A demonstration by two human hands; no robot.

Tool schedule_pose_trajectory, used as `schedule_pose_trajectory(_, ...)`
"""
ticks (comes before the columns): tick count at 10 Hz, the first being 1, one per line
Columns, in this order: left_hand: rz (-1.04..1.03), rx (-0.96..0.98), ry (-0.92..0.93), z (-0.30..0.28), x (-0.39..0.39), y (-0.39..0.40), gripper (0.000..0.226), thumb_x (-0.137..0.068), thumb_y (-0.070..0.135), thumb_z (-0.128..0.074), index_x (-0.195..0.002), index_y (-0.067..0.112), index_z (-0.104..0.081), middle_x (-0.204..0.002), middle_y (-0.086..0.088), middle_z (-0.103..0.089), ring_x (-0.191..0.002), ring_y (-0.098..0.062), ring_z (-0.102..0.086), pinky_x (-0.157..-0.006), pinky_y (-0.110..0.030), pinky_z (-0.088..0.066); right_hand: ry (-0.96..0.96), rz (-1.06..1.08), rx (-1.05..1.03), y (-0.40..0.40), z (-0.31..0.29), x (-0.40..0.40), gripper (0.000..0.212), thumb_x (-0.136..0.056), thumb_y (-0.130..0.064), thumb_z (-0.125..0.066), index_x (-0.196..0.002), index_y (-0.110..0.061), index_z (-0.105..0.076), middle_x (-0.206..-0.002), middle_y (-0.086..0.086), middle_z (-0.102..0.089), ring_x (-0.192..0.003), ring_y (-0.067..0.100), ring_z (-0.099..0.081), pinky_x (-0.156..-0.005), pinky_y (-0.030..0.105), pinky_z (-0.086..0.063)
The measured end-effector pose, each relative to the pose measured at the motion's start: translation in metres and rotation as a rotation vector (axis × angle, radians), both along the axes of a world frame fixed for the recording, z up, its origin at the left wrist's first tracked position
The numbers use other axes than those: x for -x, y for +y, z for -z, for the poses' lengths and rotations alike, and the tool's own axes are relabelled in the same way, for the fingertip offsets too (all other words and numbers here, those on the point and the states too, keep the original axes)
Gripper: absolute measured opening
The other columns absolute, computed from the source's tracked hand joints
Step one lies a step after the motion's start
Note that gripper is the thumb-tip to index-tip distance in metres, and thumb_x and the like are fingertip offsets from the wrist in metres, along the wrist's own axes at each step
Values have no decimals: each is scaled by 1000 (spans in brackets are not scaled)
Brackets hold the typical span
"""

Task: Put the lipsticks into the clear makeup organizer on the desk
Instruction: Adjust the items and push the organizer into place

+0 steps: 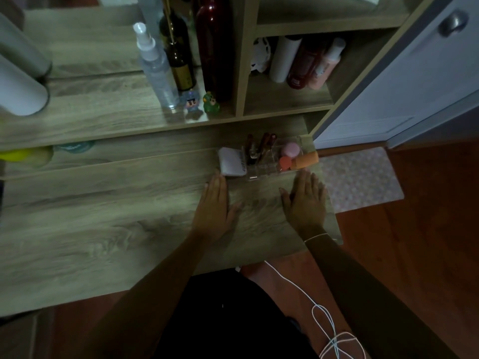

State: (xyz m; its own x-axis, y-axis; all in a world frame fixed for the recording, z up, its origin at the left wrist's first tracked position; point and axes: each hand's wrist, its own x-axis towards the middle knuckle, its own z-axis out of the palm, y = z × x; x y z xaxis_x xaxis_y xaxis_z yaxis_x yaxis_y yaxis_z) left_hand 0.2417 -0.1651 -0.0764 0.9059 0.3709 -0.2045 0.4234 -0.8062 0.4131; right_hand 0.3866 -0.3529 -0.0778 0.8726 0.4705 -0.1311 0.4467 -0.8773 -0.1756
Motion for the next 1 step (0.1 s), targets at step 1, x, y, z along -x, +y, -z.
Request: schedule_pose_trajectory(1,-15,46,-25,-1,3,-1,89,-87,65,-7,-148,2,0,-158,-20,-3,-146,-23,0,-116,-35,4,-2,32,-20,2,0,6,75,-96,-54,-33,-150,-5,-14,-158,18,-19,-147,34,-14,-120,51,-10)
